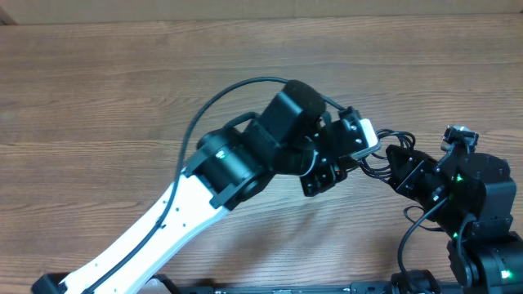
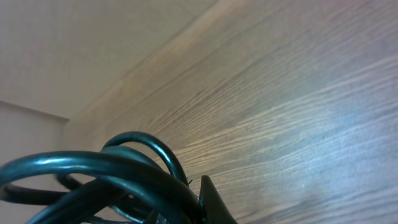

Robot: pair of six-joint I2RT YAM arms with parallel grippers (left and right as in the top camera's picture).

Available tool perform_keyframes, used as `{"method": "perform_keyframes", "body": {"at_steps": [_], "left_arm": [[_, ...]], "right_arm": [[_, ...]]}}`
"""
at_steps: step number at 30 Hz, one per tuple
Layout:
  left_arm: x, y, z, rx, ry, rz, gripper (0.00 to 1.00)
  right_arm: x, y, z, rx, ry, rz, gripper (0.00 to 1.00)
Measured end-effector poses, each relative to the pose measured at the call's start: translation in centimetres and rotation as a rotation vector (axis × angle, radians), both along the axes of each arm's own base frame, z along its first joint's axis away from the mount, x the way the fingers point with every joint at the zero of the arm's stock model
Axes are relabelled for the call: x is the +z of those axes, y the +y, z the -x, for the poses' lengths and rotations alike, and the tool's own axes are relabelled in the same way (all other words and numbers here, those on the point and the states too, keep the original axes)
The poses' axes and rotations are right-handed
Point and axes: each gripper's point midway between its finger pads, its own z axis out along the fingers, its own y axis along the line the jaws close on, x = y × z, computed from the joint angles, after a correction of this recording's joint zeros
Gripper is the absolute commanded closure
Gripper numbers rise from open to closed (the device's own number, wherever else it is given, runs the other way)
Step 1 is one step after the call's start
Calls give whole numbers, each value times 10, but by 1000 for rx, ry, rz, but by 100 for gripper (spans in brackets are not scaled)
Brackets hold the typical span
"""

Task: Untangle cables

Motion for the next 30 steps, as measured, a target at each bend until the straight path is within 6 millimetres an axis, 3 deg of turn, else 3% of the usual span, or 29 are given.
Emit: {"method": "perform_keyframes", "body": {"at_steps": [13, 16, 19, 21, 30], "left_arm": [[13, 24, -6, 61, -23, 2, 96], [11, 27, -9, 70, -19, -6, 75], [16, 35, -11, 91, -24, 1, 64], [24, 41, -8, 99, -34, 16, 45], [33, 46, -3, 100, -54, 33, 7]], "right_arm": [[0, 1, 4, -33, 29, -50, 96], [-1, 0, 4, -35, 32, -49, 96], [-7, -12, 4, -98, 51, -17, 96], [-8, -19, 1, -133, 54, 3, 96], [-5, -24, -3, -135, 26, 48, 96]]}}
